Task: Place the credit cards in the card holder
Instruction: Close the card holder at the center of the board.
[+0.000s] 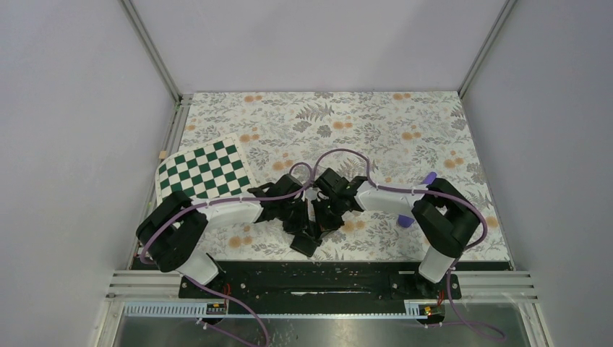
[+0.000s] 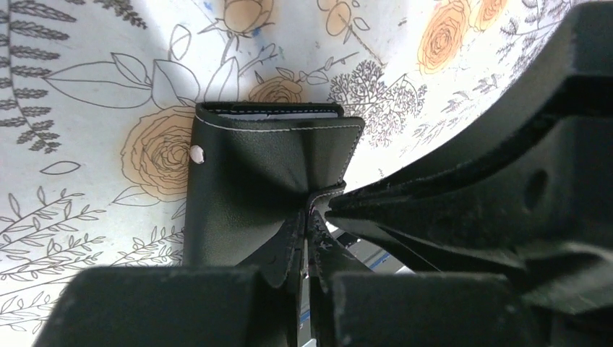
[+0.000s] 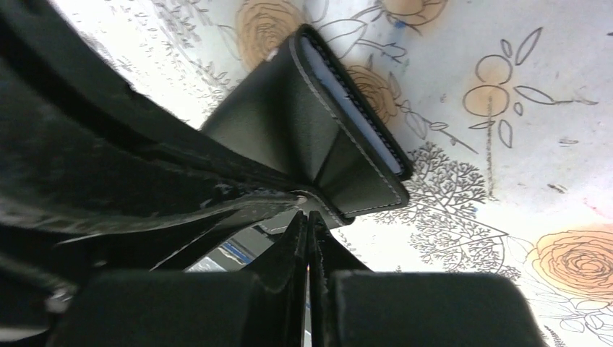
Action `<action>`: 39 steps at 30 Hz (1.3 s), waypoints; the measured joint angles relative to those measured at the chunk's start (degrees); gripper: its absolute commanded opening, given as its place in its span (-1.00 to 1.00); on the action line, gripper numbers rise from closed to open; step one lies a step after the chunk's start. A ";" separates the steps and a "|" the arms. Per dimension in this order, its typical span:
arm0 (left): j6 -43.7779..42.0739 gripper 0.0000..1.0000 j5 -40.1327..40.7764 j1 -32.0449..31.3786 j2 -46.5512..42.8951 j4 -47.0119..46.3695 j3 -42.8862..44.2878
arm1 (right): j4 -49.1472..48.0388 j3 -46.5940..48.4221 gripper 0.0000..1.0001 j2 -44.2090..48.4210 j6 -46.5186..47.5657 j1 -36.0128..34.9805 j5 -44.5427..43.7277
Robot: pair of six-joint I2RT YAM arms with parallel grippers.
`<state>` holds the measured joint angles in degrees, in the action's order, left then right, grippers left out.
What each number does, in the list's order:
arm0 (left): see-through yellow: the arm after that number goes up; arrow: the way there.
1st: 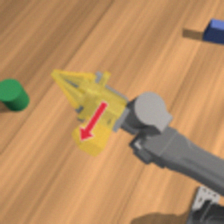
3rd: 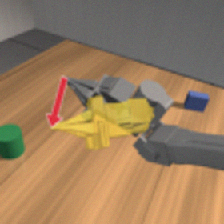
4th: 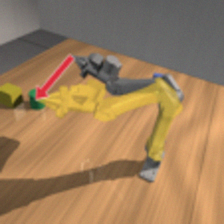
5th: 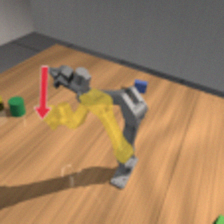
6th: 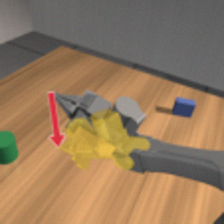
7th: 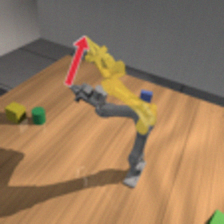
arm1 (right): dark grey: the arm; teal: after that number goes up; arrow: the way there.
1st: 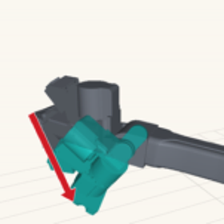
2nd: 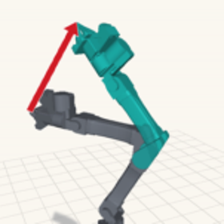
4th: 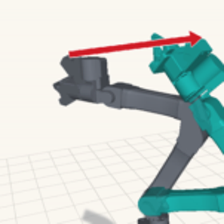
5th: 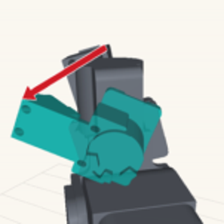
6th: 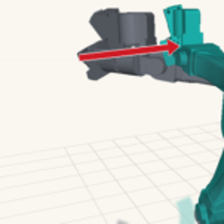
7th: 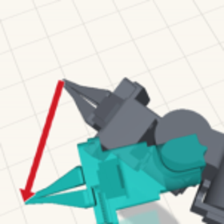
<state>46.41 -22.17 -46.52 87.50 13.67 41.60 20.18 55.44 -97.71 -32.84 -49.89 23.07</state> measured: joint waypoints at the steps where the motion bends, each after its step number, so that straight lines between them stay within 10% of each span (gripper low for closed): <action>1: 0.28 -0.90 0.02 0.13 0.00 0.22 0.00 | 0.20 0.09 -1.00 -0.48 0.02 0.00 -0.13; 10: -0.39 -0.60 1.01 0.28 -2.08 2.40 0.13 | 2.43 1.31 -1.00 -2.69 -0.11 -0.09 -1.40; 39: -2.86 -0.62 0.22 0.17 -0.26 2.67 1.88 | 4.59 1.92 -1.00 -3.21 -0.24 -0.28 -1.75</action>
<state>43.55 -21.96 -46.35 87.24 16.34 43.48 24.77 57.36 -100.92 -33.08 -50.17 21.32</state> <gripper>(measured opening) 0.147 0.026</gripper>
